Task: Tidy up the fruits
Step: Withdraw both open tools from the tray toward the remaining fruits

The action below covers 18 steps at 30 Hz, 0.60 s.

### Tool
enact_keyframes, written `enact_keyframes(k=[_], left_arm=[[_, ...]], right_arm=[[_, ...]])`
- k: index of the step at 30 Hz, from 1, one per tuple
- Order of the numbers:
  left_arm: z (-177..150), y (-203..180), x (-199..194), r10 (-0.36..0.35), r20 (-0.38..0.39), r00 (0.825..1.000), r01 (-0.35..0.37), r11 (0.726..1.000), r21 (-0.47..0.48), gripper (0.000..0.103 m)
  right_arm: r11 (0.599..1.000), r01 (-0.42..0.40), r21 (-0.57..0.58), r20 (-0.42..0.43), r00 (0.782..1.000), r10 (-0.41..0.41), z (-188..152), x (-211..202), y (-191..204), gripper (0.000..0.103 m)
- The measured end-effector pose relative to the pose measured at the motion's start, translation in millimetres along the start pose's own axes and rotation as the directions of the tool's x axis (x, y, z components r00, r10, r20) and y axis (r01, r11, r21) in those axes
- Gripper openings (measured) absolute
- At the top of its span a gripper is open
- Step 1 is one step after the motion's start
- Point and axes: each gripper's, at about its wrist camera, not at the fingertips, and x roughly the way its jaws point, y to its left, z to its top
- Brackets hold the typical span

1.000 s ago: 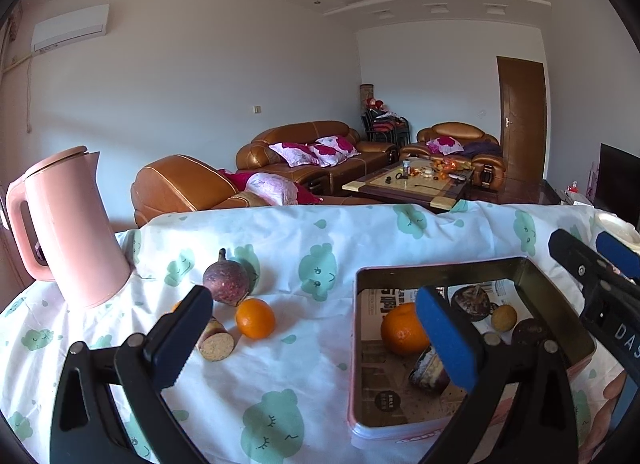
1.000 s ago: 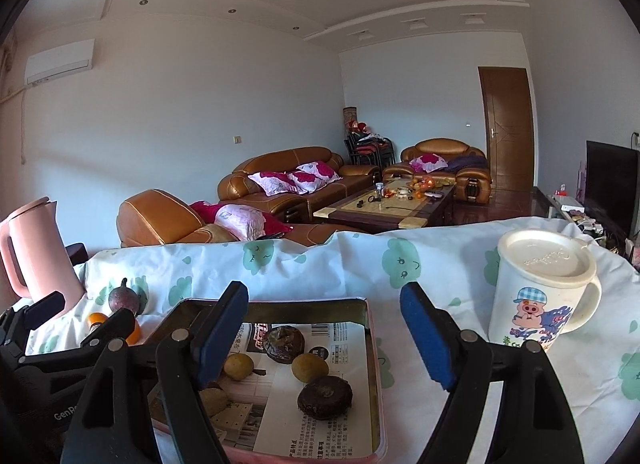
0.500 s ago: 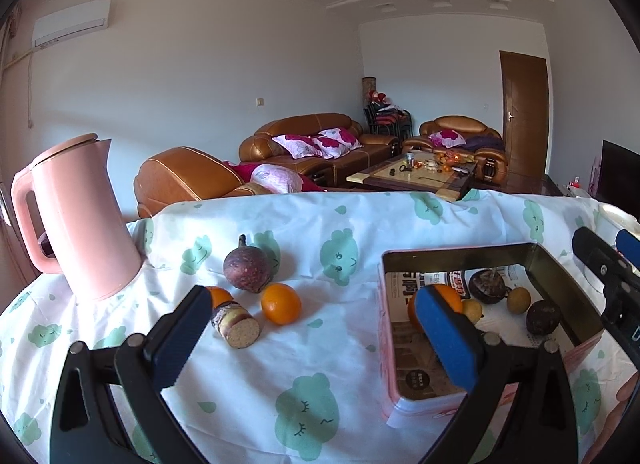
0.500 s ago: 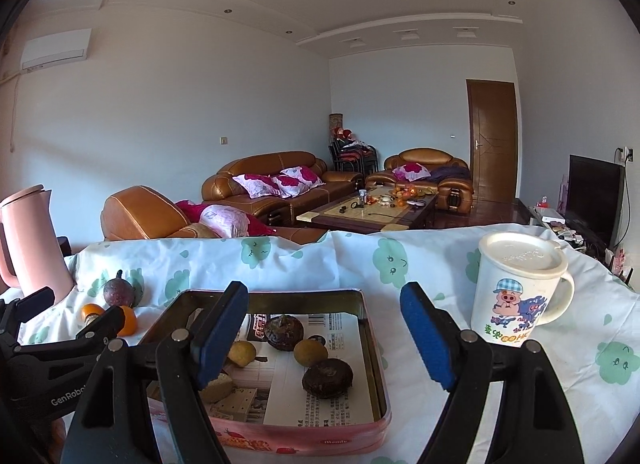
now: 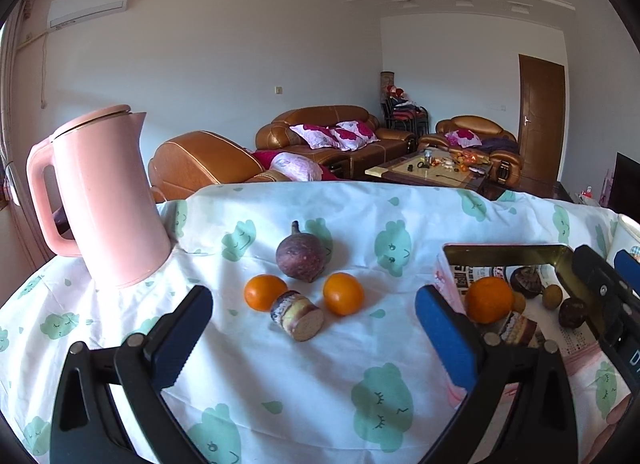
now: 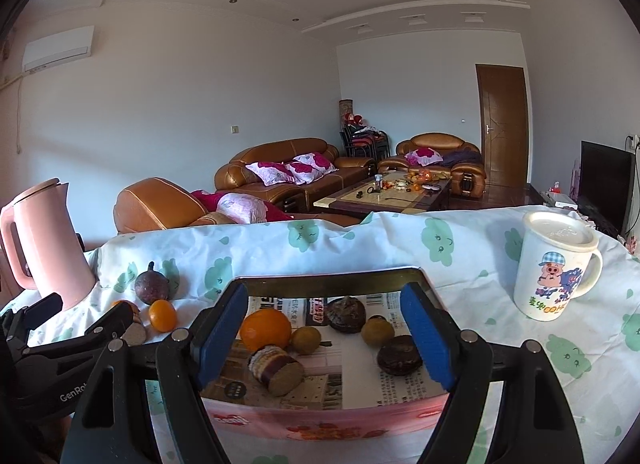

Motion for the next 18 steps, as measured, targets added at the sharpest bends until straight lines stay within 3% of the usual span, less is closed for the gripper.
enact_keyframes(k=[10, 18], left_arm=[[4, 65, 18, 0.103, -0.018, 0.995, -0.103, 0.994, -0.024, 0.103], [7, 131, 45, 0.232, -0.097, 0.968, -0.24, 0.967, -0.08, 0.103]], right_arm=[[0.996, -0.083, -0.036, -0.028, 0.996, 0.082, -2, 12, 58, 0.08], [0.98, -0.16, -0.119, -0.09, 0.985, 0.15, -5, 29, 112, 0.08]])
